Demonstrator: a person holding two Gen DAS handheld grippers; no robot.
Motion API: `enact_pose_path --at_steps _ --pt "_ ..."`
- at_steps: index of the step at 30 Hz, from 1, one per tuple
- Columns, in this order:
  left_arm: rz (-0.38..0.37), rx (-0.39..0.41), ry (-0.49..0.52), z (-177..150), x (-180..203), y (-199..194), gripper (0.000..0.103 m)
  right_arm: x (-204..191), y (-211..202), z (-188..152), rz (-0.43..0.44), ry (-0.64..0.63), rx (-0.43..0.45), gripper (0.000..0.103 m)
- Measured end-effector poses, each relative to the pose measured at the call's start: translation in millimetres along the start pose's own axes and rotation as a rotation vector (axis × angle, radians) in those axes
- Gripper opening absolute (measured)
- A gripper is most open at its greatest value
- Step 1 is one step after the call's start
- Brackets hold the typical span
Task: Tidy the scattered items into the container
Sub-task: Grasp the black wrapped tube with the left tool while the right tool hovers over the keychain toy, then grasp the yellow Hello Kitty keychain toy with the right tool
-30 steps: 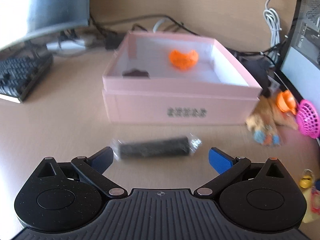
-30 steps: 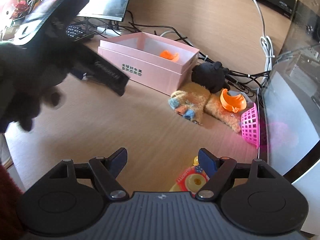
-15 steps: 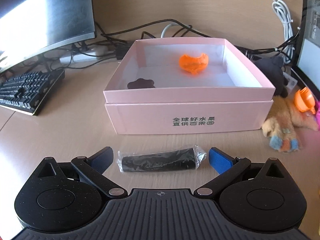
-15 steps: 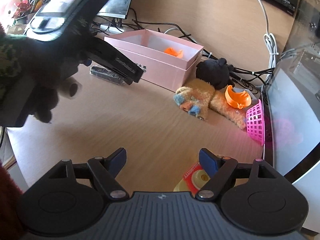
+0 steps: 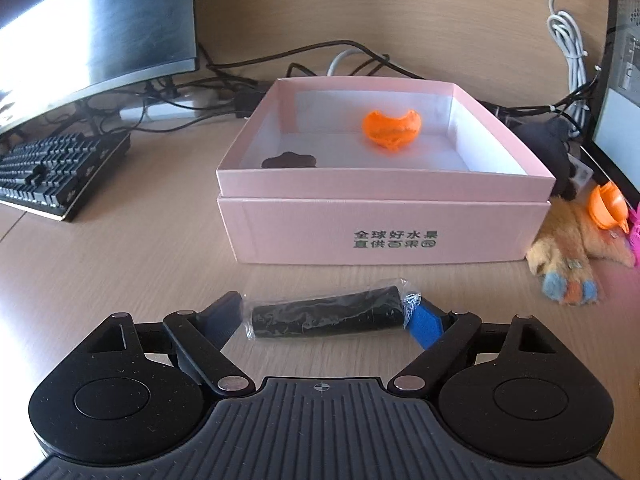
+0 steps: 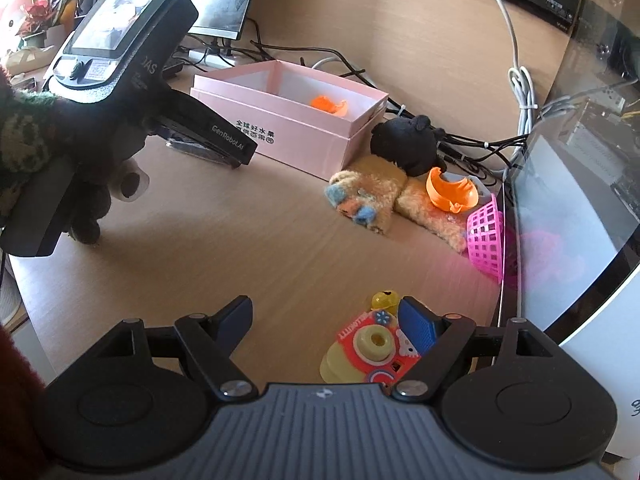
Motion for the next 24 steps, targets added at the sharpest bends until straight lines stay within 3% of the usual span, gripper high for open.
enact_pose_path --at_steps 10,18,24 --pt "-0.087 -0.029 0.07 -13 -16 -35 0.09 -1 -5 4 -0.038 0.046 -0.007 0.08" --pt "-0.125 -0.106 0.107 -27 -35 -58 0.09 23 6 -1 -0.099 0.296 -0.074 0.081" --pt "-0.149 -0.111 0.133 -23 -43 -64 0.09 37 18 -10 -0.151 0.464 -0.121 0.082"
Point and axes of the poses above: each gripper's, at about its wrist camera, not at the fingertips, and y roughly the way its jaws point, x to its right, z to its top, the point moved 3 cm from there along y, roughly the way its jaws point, and after that the axes turned 1 degree about -y, right-handed, at the moved point
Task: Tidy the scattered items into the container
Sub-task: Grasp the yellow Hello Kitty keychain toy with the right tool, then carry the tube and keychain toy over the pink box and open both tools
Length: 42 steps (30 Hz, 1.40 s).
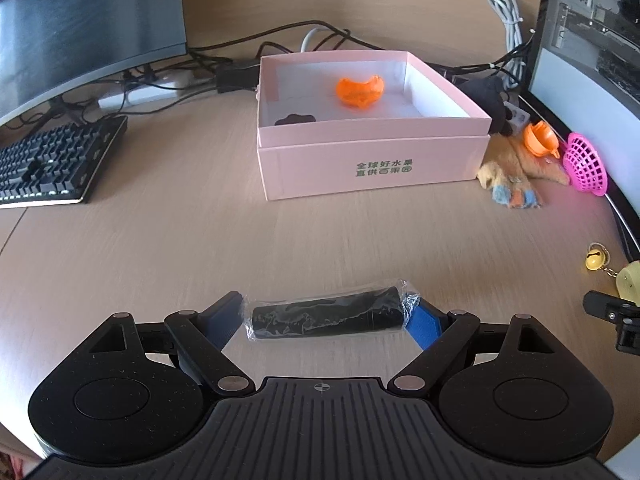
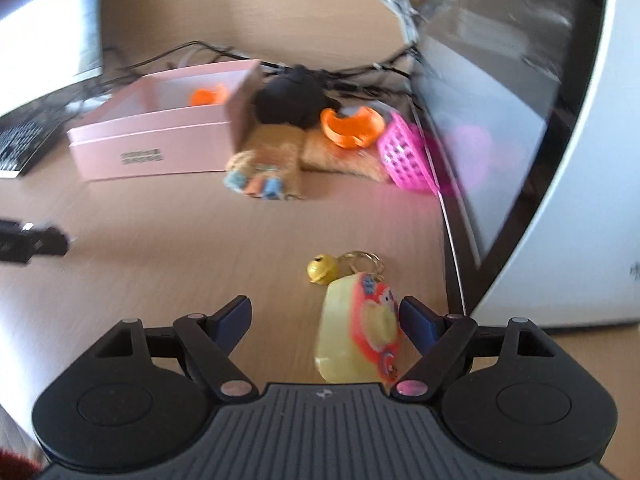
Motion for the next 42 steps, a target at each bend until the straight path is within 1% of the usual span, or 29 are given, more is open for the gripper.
enact_pose_path --at_steps 2,5,6,8,10,13,18,26,28,31,36,39,42 --pt "-0.018 -0.001 0.002 1 -2 -1 0.09 3 2 -2 0.005 0.034 -0.017 0.082" --pt "-0.039 -0.008 0.004 1 -5 0 0.09 1 1 -5 0.006 0.024 -0.017 0.08" --pt "-0.045 -0.016 0.005 1 -6 2 0.09 0 0 -5 0.002 0.018 -0.015 0.077" --pt "-0.064 -0.034 0.004 2 -8 4 0.09 -3 0 -5 0.0 -0.003 -0.014 0.068" --pt "-0.084 -0.042 0.005 3 -9 5 0.09 -7 -1 -2 0.016 -0.024 -0.018 0.052" --pt "-0.097 -0.034 0.02 4 -10 2 0.09 -12 -1 1 0.025 -0.03 -0.03 0.052" --pt "-0.116 -0.039 0.031 2 -14 0 0.09 -27 -6 7 0.054 -0.066 -0.011 0.052" --pt "-0.13 -0.027 0.021 -2 -27 -6 0.09 -80 -19 14 0.162 -0.225 0.02 0.051" --pt "-0.132 -0.023 0.015 -3 -30 -8 0.09 -92 -23 18 0.181 -0.254 0.031 0.046" --pt "-0.134 -0.027 0.008 -6 -34 -8 0.09 -105 -28 23 0.202 -0.282 0.042 0.045" --pt "-0.121 -0.036 0.005 -10 -37 -4 0.09 -118 -22 21 0.21 -0.339 0.046 0.045" --pt "-0.112 -0.036 0.001 -10 -37 -3 0.09 -122 -17 17 0.195 -0.38 0.055 0.045" --pt "-0.112 -0.035 -0.001 -11 -36 -4 0.09 -118 -16 16 0.187 -0.375 0.063 0.045"
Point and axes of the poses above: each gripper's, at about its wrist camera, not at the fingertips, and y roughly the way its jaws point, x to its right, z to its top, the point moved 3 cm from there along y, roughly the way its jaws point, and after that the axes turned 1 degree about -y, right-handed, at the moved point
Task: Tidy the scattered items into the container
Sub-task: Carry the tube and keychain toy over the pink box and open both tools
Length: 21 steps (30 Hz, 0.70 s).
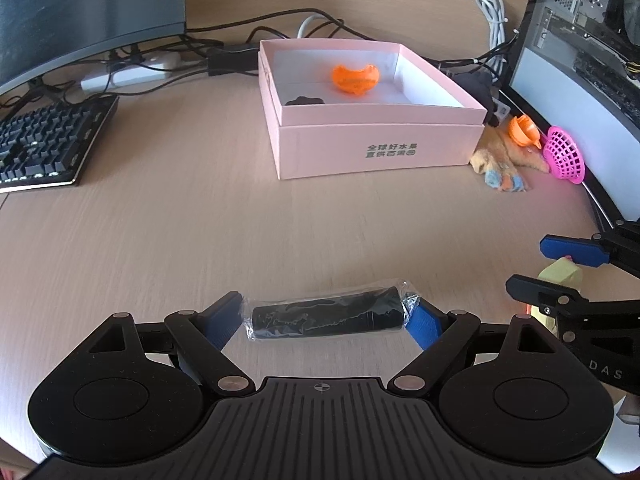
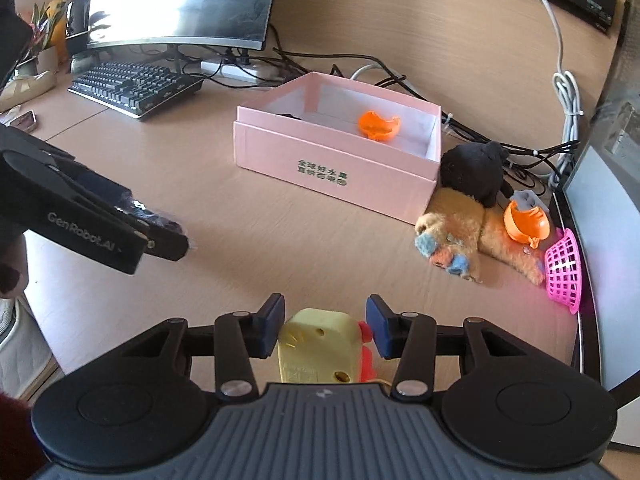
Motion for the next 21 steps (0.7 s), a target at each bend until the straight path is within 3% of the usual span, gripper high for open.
enact_pose_path --at_steps 5,9,12,15,21 --pt "-0.001 -0.012 0.01 -2 4 2 0.09 8 -1 -7 -0.008 0.022 -0.002 0.046" --pt "0.0 -0.01 0.016 -1 7 3 0.09 12 -2 -17 0.0 0.041 -0.019 0.058" --pt "-0.003 -0.013 0.025 -1 9 4 0.09 16 0 -25 0.01 0.069 -0.046 0.058" --pt "-0.009 -0.021 0.034 0 13 4 0.09 17 0 -28 0.026 0.079 -0.057 0.047" --pt "-0.015 -0.023 0.074 4 22 2 0.09 15 -6 -10 0.028 0.058 -0.002 0.046"
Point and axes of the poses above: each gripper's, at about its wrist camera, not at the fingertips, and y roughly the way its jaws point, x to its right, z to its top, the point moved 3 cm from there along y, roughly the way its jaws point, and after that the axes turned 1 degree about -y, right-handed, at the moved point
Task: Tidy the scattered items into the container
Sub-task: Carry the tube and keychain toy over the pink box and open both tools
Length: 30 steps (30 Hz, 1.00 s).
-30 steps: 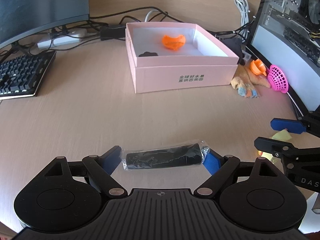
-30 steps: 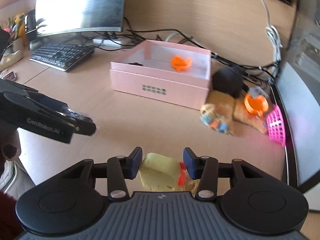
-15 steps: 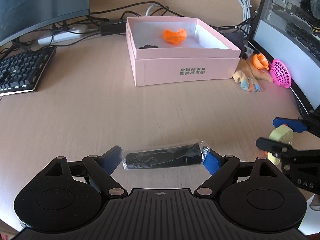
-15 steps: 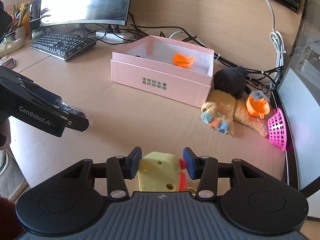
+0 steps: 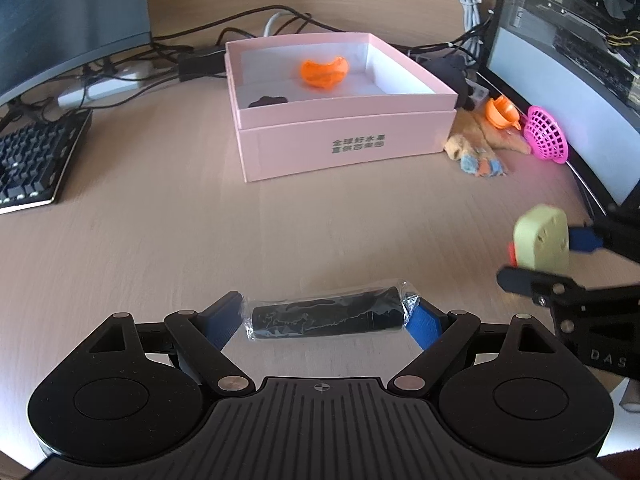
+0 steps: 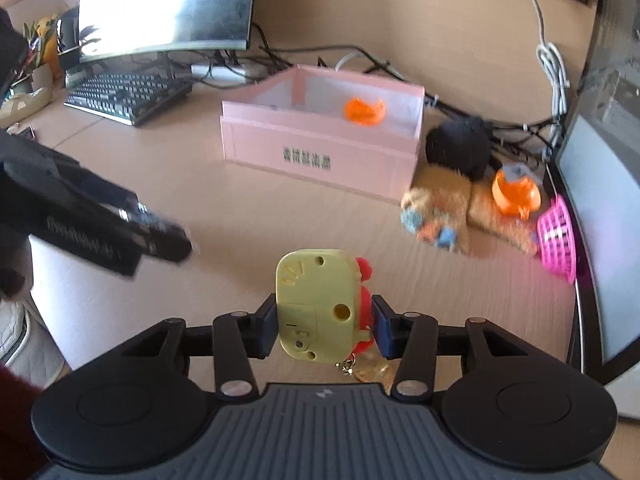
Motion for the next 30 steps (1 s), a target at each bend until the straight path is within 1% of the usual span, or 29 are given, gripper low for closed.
enact_pose_path --at_steps 5,10,18,21,25,28,30 --pt "0.001 0.02 0.011 7 1 -3 0.09 -3 1 15 0.003 -0.027 0.025 0.046" --pt "0.004 0.028 0.004 15 -4 -4 0.09 -4 4 27 0.023 -0.029 0.03 0.047" --pt "-0.008 0.105 -0.009 45 -12 -13 0.09 10 3 58 0.05 0.02 0.065 0.046" --pt "-0.026 0.132 -0.031 63 -17 -14 0.09 22 0 76 0.077 0.079 0.084 0.046" --pt "-0.072 0.167 -0.066 100 -21 -9 0.09 41 1 106 0.135 0.2 0.119 0.046" --pt "-0.076 0.22 -0.046 131 -18 -6 0.09 55 4 136 0.159 0.272 0.171 0.047" --pt "-0.082 0.242 -0.022 150 -17 -1 0.09 65 9 158 0.166 0.322 0.213 0.047"
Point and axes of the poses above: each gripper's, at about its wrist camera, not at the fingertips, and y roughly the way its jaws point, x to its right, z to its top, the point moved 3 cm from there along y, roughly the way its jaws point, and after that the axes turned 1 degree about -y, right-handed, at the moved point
